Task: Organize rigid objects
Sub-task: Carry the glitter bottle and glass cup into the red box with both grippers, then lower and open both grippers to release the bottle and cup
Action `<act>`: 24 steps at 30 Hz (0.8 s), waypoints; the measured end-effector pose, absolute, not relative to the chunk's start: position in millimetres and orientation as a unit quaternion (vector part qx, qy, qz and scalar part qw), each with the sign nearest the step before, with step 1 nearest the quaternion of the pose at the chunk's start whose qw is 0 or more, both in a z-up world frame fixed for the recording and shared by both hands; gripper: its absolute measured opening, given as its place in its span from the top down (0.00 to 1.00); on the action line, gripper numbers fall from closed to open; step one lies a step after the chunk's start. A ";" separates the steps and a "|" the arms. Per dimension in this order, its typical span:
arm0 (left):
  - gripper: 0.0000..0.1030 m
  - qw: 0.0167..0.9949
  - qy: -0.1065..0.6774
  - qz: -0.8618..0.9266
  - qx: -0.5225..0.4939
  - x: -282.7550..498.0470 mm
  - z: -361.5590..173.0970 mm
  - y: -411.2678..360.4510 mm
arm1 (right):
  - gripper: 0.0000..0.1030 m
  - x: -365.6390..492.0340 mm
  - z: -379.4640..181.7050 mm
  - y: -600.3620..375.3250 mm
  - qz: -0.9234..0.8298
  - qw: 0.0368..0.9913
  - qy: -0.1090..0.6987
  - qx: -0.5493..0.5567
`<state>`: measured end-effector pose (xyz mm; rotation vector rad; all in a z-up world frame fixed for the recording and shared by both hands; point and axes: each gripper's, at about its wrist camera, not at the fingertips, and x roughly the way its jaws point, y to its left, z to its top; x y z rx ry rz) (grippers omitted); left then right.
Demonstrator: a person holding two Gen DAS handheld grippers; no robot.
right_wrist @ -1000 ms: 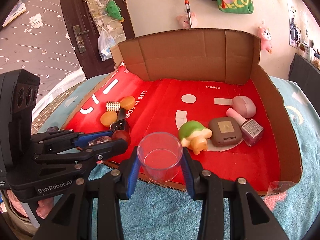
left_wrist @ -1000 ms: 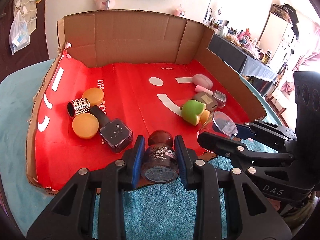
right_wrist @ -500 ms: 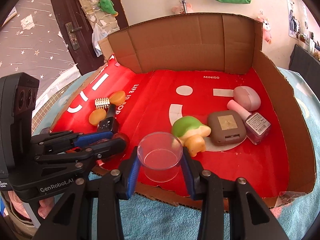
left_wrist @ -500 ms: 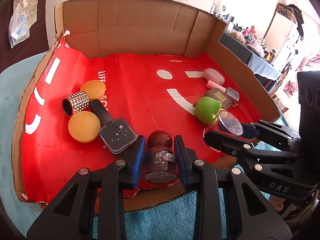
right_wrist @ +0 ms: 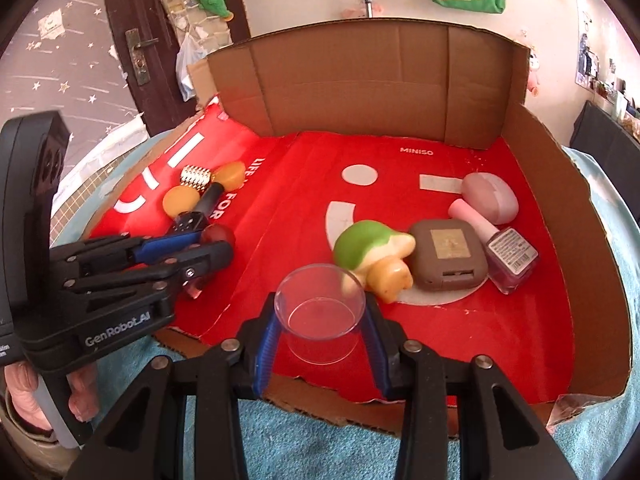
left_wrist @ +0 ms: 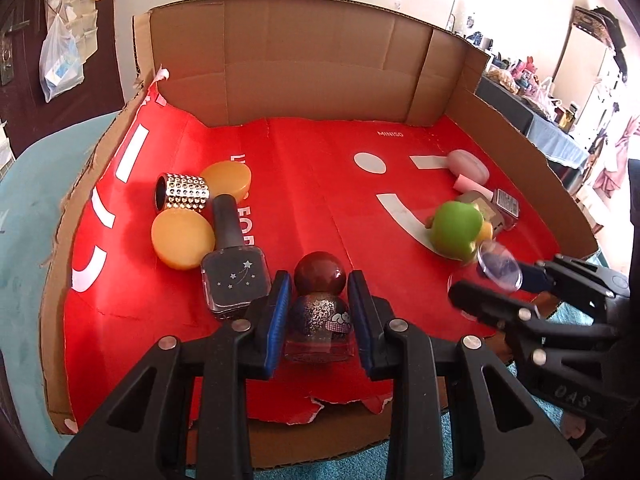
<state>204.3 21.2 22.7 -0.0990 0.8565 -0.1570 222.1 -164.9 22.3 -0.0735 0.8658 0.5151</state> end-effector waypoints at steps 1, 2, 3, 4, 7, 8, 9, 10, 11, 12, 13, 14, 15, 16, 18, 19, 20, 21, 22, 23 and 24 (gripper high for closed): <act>0.73 0.905 0.415 -0.076 -0.049 204.3 22.7 21.8 | 0.60 225.6 23.9 -169.4 0.225 0.887 0.402 -0.035; 0.73 0.905 0.415 -0.076 -0.050 204.5 22.6 22.1 | 0.60 225.6 23.9 -169.4 0.225 0.887 0.402 -0.035; 0.73 0.905 0.415 -0.076 -0.051 204.6 22.9 21.7 | 0.60 227.3 24.5 -171.2 0.217 0.891 0.397 -0.036; 0.73 0.905 0.414 -0.076 -0.052 204.4 23.1 22.3 | 0.60 230.8 23.7 -174.2 0.208 0.894 0.396 -0.034; 0.73 0.905 0.415 -0.076 -0.051 204.3 23.2 22.0 | 0.59 238.5 16.6 -180.2 0.209 0.886 0.414 -0.015; 0.73 0.905 0.414 -0.076 -0.051 204.3 23.2 22.0 | 0.60 238.3 13.7 -180.1 0.211 0.884 0.417 -0.015; 0.73 0.905 0.415 -0.075 -0.051 204.2 23.8 22.0 | 0.59 237.2 13.7 -179.1 0.210 0.886 0.414 -0.019; 0.73 0.906 0.414 -0.075 -0.051 204.2 23.8 22.1 | 0.60 236.4 13.4 -177.0 0.209 0.886 0.413 -0.025; 0.73 0.906 0.414 -0.075 -0.051 204.2 23.7 22.0 | 0.59 236.3 13.4 -176.7 0.211 0.885 0.414 -0.025; 0.73 0.905 0.414 -0.076 -0.051 204.3 23.8 22.0 | 0.59 236.4 13.3 -176.1 0.211 0.885 0.414 -0.025; 0.73 0.905 0.415 -0.076 -0.051 204.5 23.9 22.3 | 0.59 236.6 13.0 -175.6 0.211 0.885 0.413 -0.027; 0.73 0.905 0.415 -0.075 -0.051 204.2 23.6 21.9 | 0.59 236.6 12.9 -175.9 0.211 0.885 0.413 -0.027; 0.73 0.905 0.415 -0.075 -0.051 204.2 23.6 21.8 | 0.59 236.7 12.8 -175.9 0.211 0.885 0.414 -0.027; 0.73 0.905 0.415 -0.075 -0.051 204.3 23.6 21.9 | 0.59 236.8 12.9 -176.3 0.211 0.885 0.414 -0.027; 0.73 0.905 0.415 -0.075 -0.051 204.3 23.7 22.3 | 0.59 237.0 12.8 -176.4 0.211 0.885 0.414 -0.026; 0.73 0.905 0.415 -0.076 -0.051 204.3 23.7 22.2 | 0.59 236.9 12.7 -176.4 0.211 0.885 0.414 -0.025; 0.73 0.905 0.414 -0.076 -0.051 204.3 23.8 22.5 | 0.59 237.0 12.7 -176.5 0.212 0.885 0.414 -0.024; 0.73 0.906 0.414 -0.076 -0.051 204.3 23.9 22.3 | 0.59 237.1 12.7 -176.5 0.212 0.885 0.414 -0.022; 0.73 0.906 0.414 -0.076 -0.051 204.4 24.1 22.4 | 0.59 237.1 12.8 -176.6 0.212 0.885 0.415 -0.022; 0.73 0.906 0.414 -0.076 -0.050 204.4 24.1 22.3 | 0.59 236.9 12.7 -176.8 0.212 0.885 0.415 -0.021; 0.73 0.906 0.414 -0.075 -0.050 204.5 24.0 22.1 | 0.59 236.9 12.8 -177.0 0.212 0.885 0.415 -0.021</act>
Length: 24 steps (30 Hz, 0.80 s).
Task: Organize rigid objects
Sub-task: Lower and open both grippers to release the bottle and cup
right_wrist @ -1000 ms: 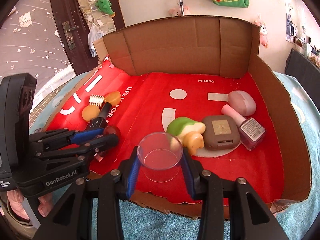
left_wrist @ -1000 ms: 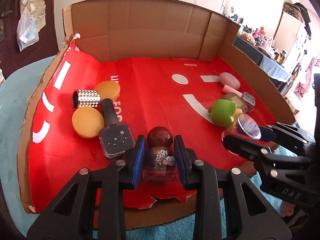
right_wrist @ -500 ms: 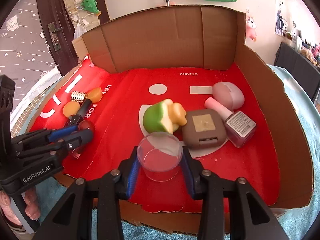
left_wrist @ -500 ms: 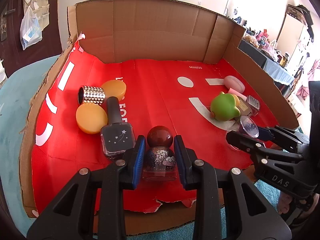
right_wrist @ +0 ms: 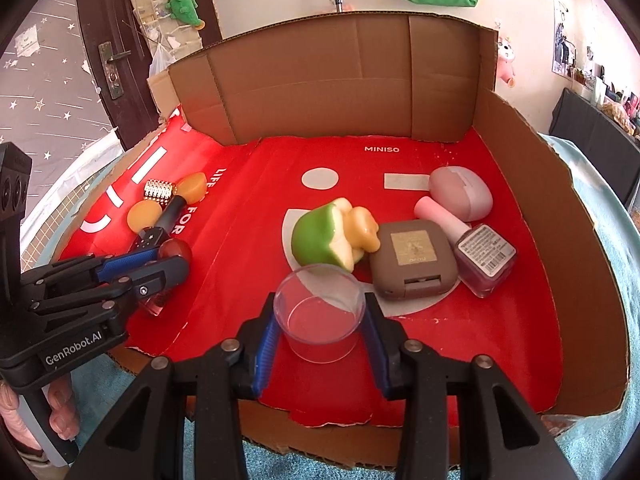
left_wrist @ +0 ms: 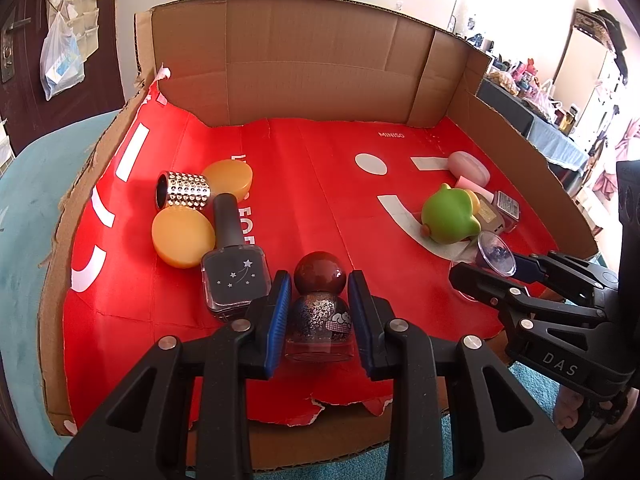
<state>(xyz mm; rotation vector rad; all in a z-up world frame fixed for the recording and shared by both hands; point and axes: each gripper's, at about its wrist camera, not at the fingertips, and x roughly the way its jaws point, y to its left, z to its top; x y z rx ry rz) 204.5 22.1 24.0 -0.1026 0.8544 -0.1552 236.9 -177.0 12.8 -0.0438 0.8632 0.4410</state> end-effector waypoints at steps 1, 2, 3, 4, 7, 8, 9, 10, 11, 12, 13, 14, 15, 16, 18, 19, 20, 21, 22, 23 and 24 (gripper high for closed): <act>0.73 0.906 0.413 -0.074 -0.049 204.6 24.3 21.9 | 0.59 237.0 12.7 -177.0 0.212 0.885 0.415 -0.021; 0.73 0.907 0.413 -0.073 -0.048 204.4 24.2 21.6 | 0.59 237.0 12.7 -177.0 0.212 0.885 0.415 -0.021; 0.73 0.907 0.412 -0.072 -0.046 204.0 24.1 21.1 | 0.59 237.3 12.9 -177.3 0.212 0.884 0.415 -0.020; 0.73 0.908 0.412 -0.071 -0.044 203.6 24.4 20.5 | 0.59 237.4 13.0 -177.5 0.212 0.884 0.416 -0.019; 0.73 0.910 0.409 -0.064 -0.033 201.6 25.9 16.7 | 0.59 236.6 13.9 -178.8 0.211 0.885 0.416 -0.016; 0.73 0.910 0.408 -0.063 -0.030 201.4 26.5 16.4 | 0.59 235.7 14.7 -179.3 0.212 0.885 0.414 -0.015; 0.73 0.912 0.405 -0.061 -0.027 200.3 28.2 15.4 | 0.59 235.2 15.6 -179.7 0.211 0.886 0.413 -0.015; 0.73 0.913 0.402 -0.060 -0.025 198.9 30.2 15.0 | 0.56 234.0 17.0 -180.0 0.209 0.887 0.411 -0.016; 0.73 0.915 0.399 -0.058 -0.025 197.7 32.3 15.2 | 0.53 233.4 18.1 -180.6 0.208 0.888 0.409 -0.016; 0.73 0.916 0.397 -0.057 -0.026 196.6 34.1 15.7 | 0.52 232.2 19.6 -181.2 0.207 0.890 0.406 -0.016; 0.73 0.917 0.394 -0.056 -0.027 195.0 36.5 16.2 | 0.50 231.5 21.0 -181.8 0.206 0.891 0.404 -0.016; 0.73 0.918 0.393 -0.055 -0.028 194.0 38.0 17.2 | 0.49 230.2 23.2 -182.8 0.205 0.893 0.400 -0.015; 0.73 0.918 0.391 -0.053 -0.028 193.4 39.1 18.3 | 0.48 229.4 24.8 -183.5 0.204 0.894 0.398 -0.015; 0.72 0.919 0.390 -0.051 -0.028 192.5 40.9 18.9 | 0.46 228.4 26.6 -184.1 0.204 0.895 0.396 -0.015; 0.72 0.920 0.387 -0.048 -0.028 190.0 43.6 20.1 | 0.43 225.8 29.6 -185.5 0.203 0.897 0.391 -0.013; 0.70 0.921 0.386 -0.047 -0.028 188.8 44.4 20.2 | 0.42 224.7 30.7 -186.0 0.203 0.898 0.389 -0.013; 0.61 0.922 0.384 -0.047 -0.028 187.5 45.7 19.9 | 0.41 222.9 32.3 -186.5 0.203 0.900 0.387 -0.012; 0.50 0.923 0.381 -0.046 -0.028 185.5 47.6 20.0 | 0.40 221.4 33.8 -186.9 0.202 0.901 0.384 -0.012; 0.28 0.925 0.377 -0.045 -0.027 183.7 49.3 19.8 | 0.38 219.6 35.5 -187.5 0.202 0.902 0.381 -0.011; 0.21 0.928 0.368 -0.042 -0.027 180.2 52.1 19.9 | 0.35 217.6 37.4 -188.5 0.202 0.904 0.378 -0.011; 0.21 0.931 0.362 -0.040 -0.026 177.6 54.5 19.6 | 0.34 215.6 39.3 -189.3 0.201 0.905 0.374 -0.010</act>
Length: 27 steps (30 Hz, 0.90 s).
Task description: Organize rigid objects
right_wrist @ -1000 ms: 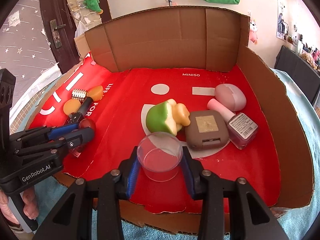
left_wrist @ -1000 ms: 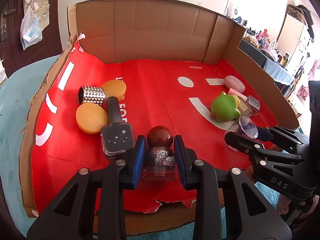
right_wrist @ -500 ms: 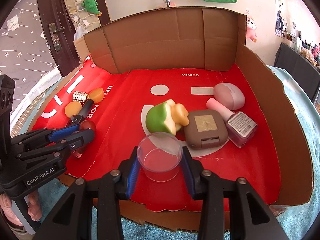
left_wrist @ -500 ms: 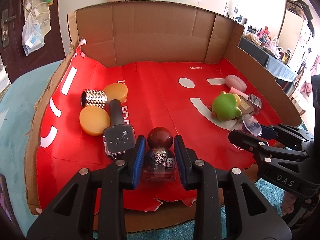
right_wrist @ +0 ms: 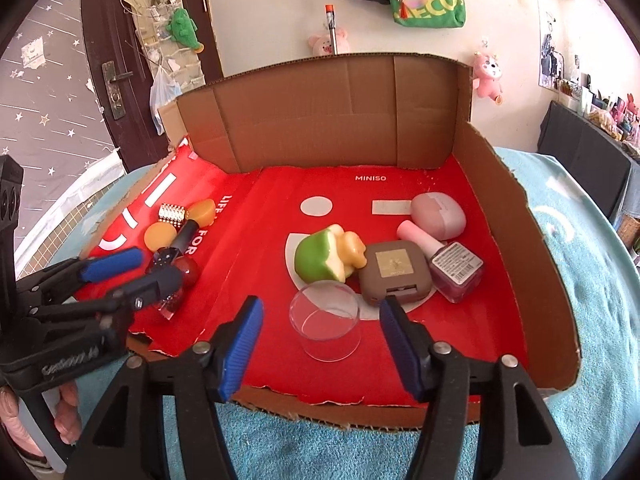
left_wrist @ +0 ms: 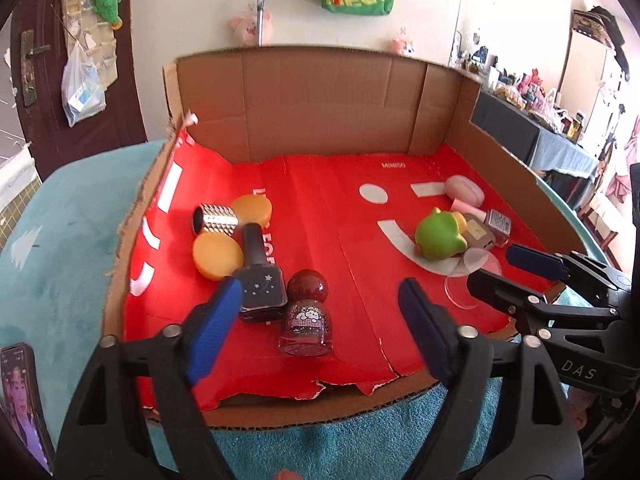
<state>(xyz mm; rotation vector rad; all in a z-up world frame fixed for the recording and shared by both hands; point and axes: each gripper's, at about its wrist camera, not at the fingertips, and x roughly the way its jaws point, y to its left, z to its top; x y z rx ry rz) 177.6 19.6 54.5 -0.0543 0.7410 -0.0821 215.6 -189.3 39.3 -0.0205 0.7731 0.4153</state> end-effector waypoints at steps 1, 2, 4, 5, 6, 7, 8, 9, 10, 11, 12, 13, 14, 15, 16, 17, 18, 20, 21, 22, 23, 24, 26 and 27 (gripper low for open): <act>0.21 0.933 0.357 -0.038 -0.024 174.9 57.3 19.4 | 0.31 214.3 40.6 -189.7 0.201 0.906 0.372 -0.009; 0.21 0.934 0.355 -0.038 -0.024 173.5 58.7 19.2 | 0.28 212.0 42.7 -190.6 0.199 0.908 0.368 -0.009; 0.21 0.935 0.351 -0.038 -0.027 169.6 61.7 20.6 | 0.24 209.0 44.9 -192.0 0.198 0.910 0.363 -0.009; 0.21 0.935 0.350 -0.037 -0.027 169.1 62.6 21.4 | 0.22 206.8 46.4 -192.9 0.198 0.911 0.361 -0.008; 0.21 0.936 0.349 -0.035 -0.027 167.6 63.3 21.9 | 0.20 205.2 47.4 -193.4 0.198 0.912 0.359 -0.007; 0.19 0.937 0.347 -0.031 -0.027 165.5 63.9 23.2 | 0.17 203.7 48.2 -193.7 0.198 0.913 0.356 -0.006; 0.15 0.938 0.346 -0.028 -0.027 164.3 64.6 23.5 | 0.14 202.1 49.0 -194.7 0.197 0.914 0.354 -0.005; 0.12 0.938 0.344 -0.024 -0.027 162.6 64.6 23.7 | 0.09 200.7 50.0 -195.4 0.197 0.915 0.352 -0.003; 0.06 0.939 0.343 -0.019 -0.028 160.5 64.3 25.4 | 0.06 198.8 51.1 -196.8 0.196 0.917 0.348 -0.002; 0.05 0.940 0.340 -0.015 -0.030 158.4 64.1 26.7 | 0.03 196.6 51.9 -197.9 0.194 0.919 0.344 0.000; 0.05 0.940 0.339 -0.012 -0.031 156.6 63.5 28.0 | 0.02 195.0 52.8 -198.2 0.193 0.920 0.341 0.002; 0.05 0.940 0.339 -0.007 -0.031 155.2 62.3 29.3 | 0.00 193.8 53.3 -198.6 0.192 0.921 0.339 0.003; 0.04 0.940 0.339 -0.005 -0.031 153.7 61.6 30.7 | 0.00 191.7 53.8 -199.5 0.190 0.923 0.334 0.005; 0.04 0.940 0.339 0.000 -0.030 152.1 60.4 31.7 | 0.00 190.2 54.2 -200.2 0.188 0.925 0.331 0.007; 0.02 0.940 0.339 0.002 -0.029 151.4 59.8 32.4 | 0.00 186.5 55.0 -201.0 0.184 0.929 0.322 0.011; 0.00 0.941 0.338 0.006 -0.029 150.5 58.9 33.5 | 0.00 186.5 55.0 -201.0 0.184 0.929 0.322 0.011; 0.00 0.941 0.336 0.008 -0.030 149.5 58.6 34.2 | 0.00 185.1 55.1 -201.2 0.181 0.931 0.318 0.011; 0.00 0.943 0.332 0.014 -0.031 147.7 57.6 36.1 | 0.00 182.1 54.2 -200.5 0.170 0.936 0.308 0.007; 0.00 0.943 0.330 0.016 -0.031 146.9 57.0 36.9 | 0.00 181.0 52.8 -200.5 0.165 0.938 0.305 0.005; 0.00 0.943 0.331 0.019 -0.031 146.6 56.1 37.6 | 0.00 180.1 51.5 -200.4 0.160 0.939 0.304 0.004; 0.00 0.943 0.332 0.022 -0.031 146.4 55.2 38.2 | 0.00 179.6 50.2 -200.8 0.157 0.940 0.303 0.004; 0.00 0.942 0.333 0.025 -0.031 146.1 54.1 38.9 | 0.00 179.0 48.1 -201.4 0.153 0.940 0.304 0.005; 0.00 0.942 0.334 0.029 -0.031 145.7 52.3 39.6 | 0.00 178.1 45.4 -202.3 0.149 0.940 0.305 0.006; 0.00 0.942 0.333 0.030 -0.030 145.1 51.9 39.3 | 0.00 177.7 43.5 -202.9 0.146 0.940 0.307 0.007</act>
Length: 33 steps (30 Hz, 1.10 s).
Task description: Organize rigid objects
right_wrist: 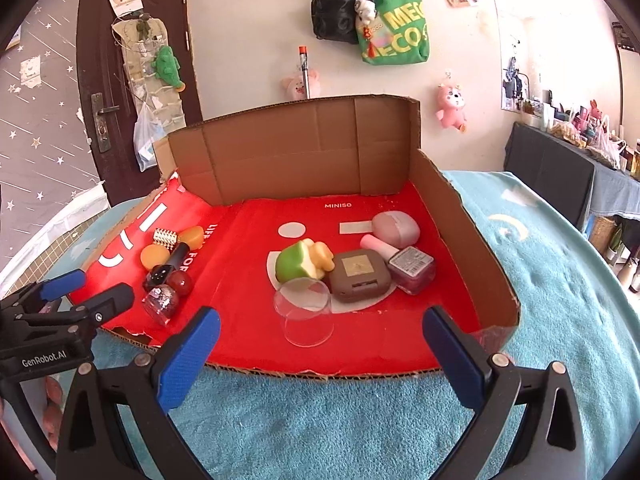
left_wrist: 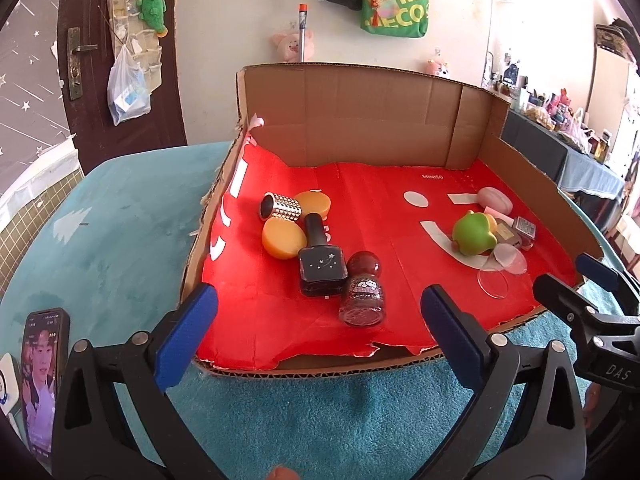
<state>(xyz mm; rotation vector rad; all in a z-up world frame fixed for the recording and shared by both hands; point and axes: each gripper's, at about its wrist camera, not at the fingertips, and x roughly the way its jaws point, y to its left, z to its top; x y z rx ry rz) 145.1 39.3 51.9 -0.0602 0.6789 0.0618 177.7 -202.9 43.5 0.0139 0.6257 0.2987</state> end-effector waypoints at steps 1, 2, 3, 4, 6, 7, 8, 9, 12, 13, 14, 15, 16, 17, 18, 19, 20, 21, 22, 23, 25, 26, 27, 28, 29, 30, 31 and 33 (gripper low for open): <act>0.00 0.942 0.333 0.033 -0.026 145.0 51.3 38.6 | 0.00 177.0 40.3 -201.3 0.140 0.941 0.308 0.000; 0.00 0.942 0.333 0.035 -0.021 145.1 50.6 37.3 | 0.00 177.0 40.3 -201.3 0.140 0.941 0.308 0.000; 0.00 0.942 0.334 0.038 -0.017 145.2 49.9 36.6 | 0.00 176.7 38.9 -200.8 0.139 0.941 0.309 -0.002; 0.00 0.941 0.335 0.043 -0.011 145.4 49.1 35.1 | 0.00 176.5 37.1 -199.9 0.137 0.940 0.311 -0.006; 0.00 0.941 0.336 0.048 -0.001 145.3 47.4 32.2 | 0.00 177.9 33.2 -199.0 0.135 0.938 0.319 -0.009; 0.00 0.941 0.336 0.051 0.005 145.4 46.5 30.9 | 0.00 177.5 32.1 -198.6 0.133 0.939 0.318 -0.011; 0.00 0.940 0.336 0.054 0.010 145.5 45.5 29.8 | 0.00 176.9 31.8 -198.7 0.132 0.939 0.318 -0.012; 0.00 0.940 0.336 0.056 0.013 145.6 45.2 29.5 | 0.00 176.7 31.7 -198.6 0.131 0.939 0.318 -0.013; 0.00 0.940 0.336 0.059 0.016 145.8 44.8 28.4 | 0.00 176.7 31.0 -197.6 0.129 0.939 0.318 -0.018; 0.00 0.940 0.336 0.059 0.016 145.9 44.9 28.8 | 0.00 176.3 31.0 -197.5 0.128 0.939 0.318 -0.019; 0.00 0.940 0.336 0.059 0.016 145.9 44.7 28.3 | 0.00 175.9 30.8 -197.0 0.127 0.939 0.318 -0.021; 0.00 0.940 0.337 0.060 0.016 145.9 44.7 28.2 | 0.00 175.7 30.9 -196.3 0.126 0.939 0.318 -0.023; 0.00 0.939 0.337 0.061 0.018 145.9 44.4 27.5 | 0.00 175.5 30.6 -196.2 0.126 0.940 0.318 -0.024; 0.00 0.939 0.337 0.062 0.020 146.1 44.3 27.3 | 0.00 175.6 30.6 -195.8 0.125 0.940 0.318 -0.025; 0.00 0.939 0.338 0.063 0.023 146.1 44.0 26.8 | 0.00 175.4 30.6 -195.7 0.125 0.940 0.318 -0.025; 0.00 0.938 0.338 0.066 0.027 146.3 43.4 25.8 | 0.00 175.4 30.6 -195.7 0.125 0.940 0.317 -0.025; 0.00 0.938 0.338 0.067 0.028 146.5 43.2 25.6 | 0.00 175.4 30.6 -195.6 0.125 0.940 0.318 -0.025; 0.00 0.938 0.338 0.068 0.030 146.7 42.9 25.1 | 0.00 175.2 30.4 -195.2 0.125 0.940 0.318 -0.025; 0.00 0.938 0.339 0.069 0.032 146.9 42.5 24.5 | 0.00 175.0 30.4 -194.9 0.124 0.940 0.318 -0.026; 0.00 0.938 0.339 0.071 0.033 147.1 42.1 24.0 | 0.00 174.9 30.1 -194.7 0.124 0.940 0.318 -0.027; 0.00 0.937 0.339 0.072 0.037 147.4 41.7 23.3 | 0.00 174.4 29.6 -194.2 0.123 0.940 0.318 -0.030; 0.00 0.937 0.339 0.074 0.039 147.5 41.3 23.1 | 0.00 174.5 29.4 -194.1 0.122 0.940 0.318 -0.030; 0.00 0.937 0.339 0.075 0.041 147.6 41.0 22.6 | 0.00 174.4 29.5 -194.0 0.122 0.940 0.318 -0.030; 0.00 0.937 0.339 0.076 0.043 147.6 40.7 22.2 | 0.00 174.4 29.5 -193.9 0.122 0.940 0.318 -0.030; 0.00 0.936 0.340 0.077 0.045 147.6 40.4 21.7 | 0.00 174.3 29.4 -193.7 0.122 0.940 0.318 -0.030; 0.00 0.936 0.340 0.078 0.047 147.5 40.2 21.5 | 0.00 174.3 29.2 -193.6 0.121 0.940 0.318 -0.031; 0.00 0.936 0.340 0.079 0.049 147.5 39.9 21.2 | 0.00 174.5 29.0 -193.7 0.120 0.940 0.318 -0.032; 0.00 0.935 0.341 0.082 0.054 148.0 38.9 20.5 | 0.00 174.7 28.7 -193.9 0.120 0.940 0.318 -0.033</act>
